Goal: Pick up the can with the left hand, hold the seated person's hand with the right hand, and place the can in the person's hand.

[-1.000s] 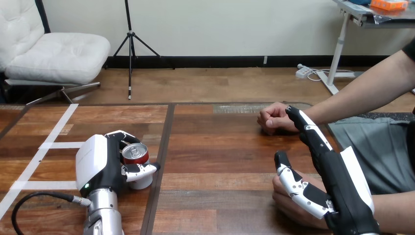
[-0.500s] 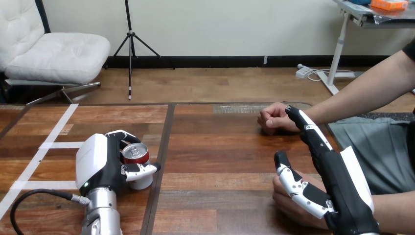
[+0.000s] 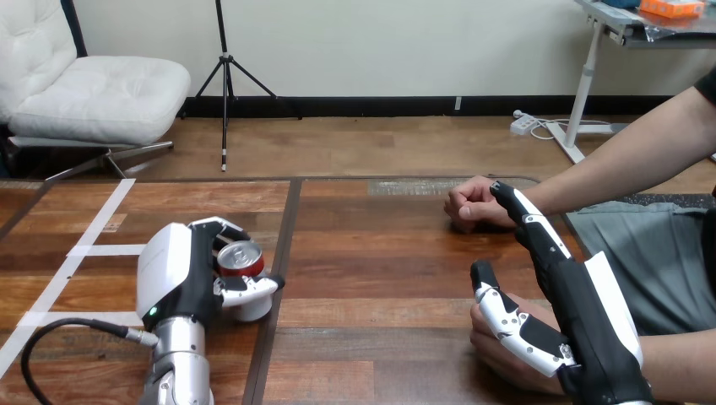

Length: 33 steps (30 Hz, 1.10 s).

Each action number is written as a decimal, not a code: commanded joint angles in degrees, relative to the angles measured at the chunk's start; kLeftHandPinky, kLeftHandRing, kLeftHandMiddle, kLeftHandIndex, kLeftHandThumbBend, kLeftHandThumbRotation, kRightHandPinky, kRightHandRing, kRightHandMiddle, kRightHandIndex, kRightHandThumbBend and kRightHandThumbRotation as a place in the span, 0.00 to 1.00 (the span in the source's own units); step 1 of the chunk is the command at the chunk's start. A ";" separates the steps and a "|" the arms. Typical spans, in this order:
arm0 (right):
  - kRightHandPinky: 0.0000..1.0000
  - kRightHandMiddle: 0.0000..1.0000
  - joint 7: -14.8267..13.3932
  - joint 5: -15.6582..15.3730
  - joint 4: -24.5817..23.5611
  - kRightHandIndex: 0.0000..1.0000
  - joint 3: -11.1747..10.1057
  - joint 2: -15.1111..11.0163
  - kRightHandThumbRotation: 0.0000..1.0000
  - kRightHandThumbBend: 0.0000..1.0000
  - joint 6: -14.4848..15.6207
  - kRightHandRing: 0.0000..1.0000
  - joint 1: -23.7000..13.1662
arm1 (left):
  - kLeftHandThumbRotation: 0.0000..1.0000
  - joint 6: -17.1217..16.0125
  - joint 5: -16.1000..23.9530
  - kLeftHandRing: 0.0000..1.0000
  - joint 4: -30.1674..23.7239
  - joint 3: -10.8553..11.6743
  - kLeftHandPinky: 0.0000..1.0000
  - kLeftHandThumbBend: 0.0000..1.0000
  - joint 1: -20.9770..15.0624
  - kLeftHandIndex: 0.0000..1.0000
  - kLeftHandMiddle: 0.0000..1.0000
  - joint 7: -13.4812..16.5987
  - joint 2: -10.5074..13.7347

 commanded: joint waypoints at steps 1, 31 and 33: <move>0.99 0.97 -0.53 0.57 -0.47 0.94 0.38 0.29 0.20 0.16 -0.60 0.99 -3.39 | 0.00 -2.67 -0.06 0.45 -6.04 0.09 0.43 0.71 -2.41 0.51 0.48 0.25 1.15; 1.00 0.97 -0.87 0.76 -0.07 0.94 0.45 0.68 0.17 0.17 -0.64 1.00 -3.38 | 0.00 -3.15 0.91 0.42 -18.11 -0.42 0.39 0.73 0.93 0.50 0.47 -2.86 1.02; 1.00 0.97 -0.93 0.62 0.04 0.94 0.44 0.66 0.17 0.17 -0.70 1.00 -3.48 | 0.00 -2.99 0.88 0.42 -19.18 -0.42 0.39 0.73 1.30 0.50 0.47 -3.21 0.81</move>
